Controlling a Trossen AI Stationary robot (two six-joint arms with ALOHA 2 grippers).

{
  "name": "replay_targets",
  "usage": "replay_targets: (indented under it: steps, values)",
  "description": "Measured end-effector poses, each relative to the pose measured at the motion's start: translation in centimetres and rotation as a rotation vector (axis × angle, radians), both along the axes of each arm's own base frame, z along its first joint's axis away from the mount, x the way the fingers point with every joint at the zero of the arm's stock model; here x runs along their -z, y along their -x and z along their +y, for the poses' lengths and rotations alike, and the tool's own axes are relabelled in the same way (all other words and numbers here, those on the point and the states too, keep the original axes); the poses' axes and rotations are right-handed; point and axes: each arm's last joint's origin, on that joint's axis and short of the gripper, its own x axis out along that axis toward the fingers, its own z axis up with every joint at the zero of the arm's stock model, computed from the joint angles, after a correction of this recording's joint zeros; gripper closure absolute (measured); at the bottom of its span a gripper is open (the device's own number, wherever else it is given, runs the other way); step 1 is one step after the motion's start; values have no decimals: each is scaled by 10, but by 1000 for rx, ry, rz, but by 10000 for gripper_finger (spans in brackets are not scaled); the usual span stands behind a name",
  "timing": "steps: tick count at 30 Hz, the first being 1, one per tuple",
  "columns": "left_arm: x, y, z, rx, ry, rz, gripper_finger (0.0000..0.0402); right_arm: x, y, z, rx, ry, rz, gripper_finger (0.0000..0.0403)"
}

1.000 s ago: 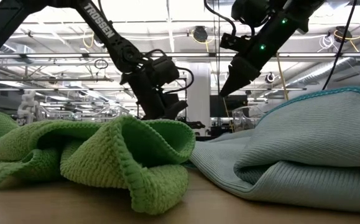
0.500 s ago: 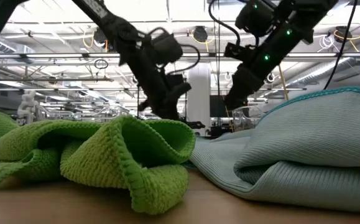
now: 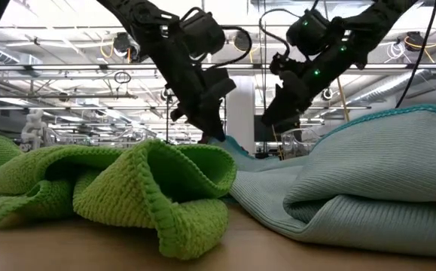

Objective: Fold microfiber towels
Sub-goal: Fold the top left blue microfiber cloth

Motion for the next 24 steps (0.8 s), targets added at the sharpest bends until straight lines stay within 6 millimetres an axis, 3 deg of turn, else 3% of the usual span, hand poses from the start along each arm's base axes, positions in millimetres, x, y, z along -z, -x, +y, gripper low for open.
replay_targets:
  steps: [6,13,24]
  values:
    - [-10,-1,-18,36,-53,-16,393,-3,1,-4,-74,46,70,122]
    - [-21,3,-29,70,-71,-22,394,15,-3,-13,-142,57,126,122]
    - [-20,3,-39,95,-86,-5,391,21,1,-27,-178,32,132,137]
